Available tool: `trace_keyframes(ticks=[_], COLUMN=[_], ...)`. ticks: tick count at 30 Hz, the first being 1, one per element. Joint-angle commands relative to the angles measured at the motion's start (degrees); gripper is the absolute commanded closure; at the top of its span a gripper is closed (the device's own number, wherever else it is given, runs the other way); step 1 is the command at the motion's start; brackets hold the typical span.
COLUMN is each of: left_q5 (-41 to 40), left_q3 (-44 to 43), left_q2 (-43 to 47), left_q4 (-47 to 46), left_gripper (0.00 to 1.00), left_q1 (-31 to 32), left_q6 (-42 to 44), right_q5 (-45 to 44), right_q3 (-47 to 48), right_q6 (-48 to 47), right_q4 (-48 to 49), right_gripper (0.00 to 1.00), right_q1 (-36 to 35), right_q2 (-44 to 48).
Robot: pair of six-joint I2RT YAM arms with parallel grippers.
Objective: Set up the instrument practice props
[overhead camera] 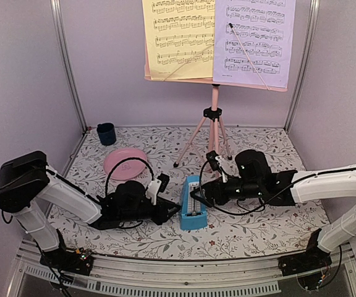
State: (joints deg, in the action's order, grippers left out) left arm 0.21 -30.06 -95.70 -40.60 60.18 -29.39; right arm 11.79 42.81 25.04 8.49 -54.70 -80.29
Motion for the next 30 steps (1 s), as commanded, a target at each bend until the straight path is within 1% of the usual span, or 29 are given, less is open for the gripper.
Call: trace_keyframes(ticks=[1,6,12,15,17,20,24,30], left_q5=[-0.7,-1.0,-1.2,-1.3,-1.3,-1.4,-1.5,-1.5], left_q3=[-1.0,-0.9,-1.1,-1.2,-1.2,-1.2,-1.5,-1.7], left_q2=[0.8,0.9,0.9,1.0,1.0,1.0,1.1,1.2], left_q4=[-1.2,-1.2,-1.1,-1.0,-1.0,-0.8,-0.8,-0.7], left_gripper=[0.70,0.70,0.70,0.70,0.70,0.70,0.70,0.69], left_q1=[1.0,1.0,1.0,0.9,0.9,0.9,1.0,1.0], left_q6=[0.9,1.1,1.5,1.6,1.7,1.8,2.0,2.1], right_q5=[-3.0,-3.4,-4.4,-4.3,-3.6,-2.5,-1.3,-2.1], right_q3=[2.0,1.9,0.5,-0.3,-0.7,-1.2,-1.5,-0.5], right_q6=[1.0,1.2,1.2,1.2,1.2,0.6,0.1,0.7], right_q4=[-1.3,-1.9,-2.8,-3.3,-3.3,-2.9,-2.0,-1.4], right_gripper=[0.19,0.28,0.44,0.45,0.43,0.38,0.28,0.20], right_q1=[-0.2,-0.2,-0.2,-0.2,-0.2,-0.2,-0.3,-0.8], right_q2=[-1.0,-0.6,1.2,2.2,2.8,3.5,4.1,3.6])
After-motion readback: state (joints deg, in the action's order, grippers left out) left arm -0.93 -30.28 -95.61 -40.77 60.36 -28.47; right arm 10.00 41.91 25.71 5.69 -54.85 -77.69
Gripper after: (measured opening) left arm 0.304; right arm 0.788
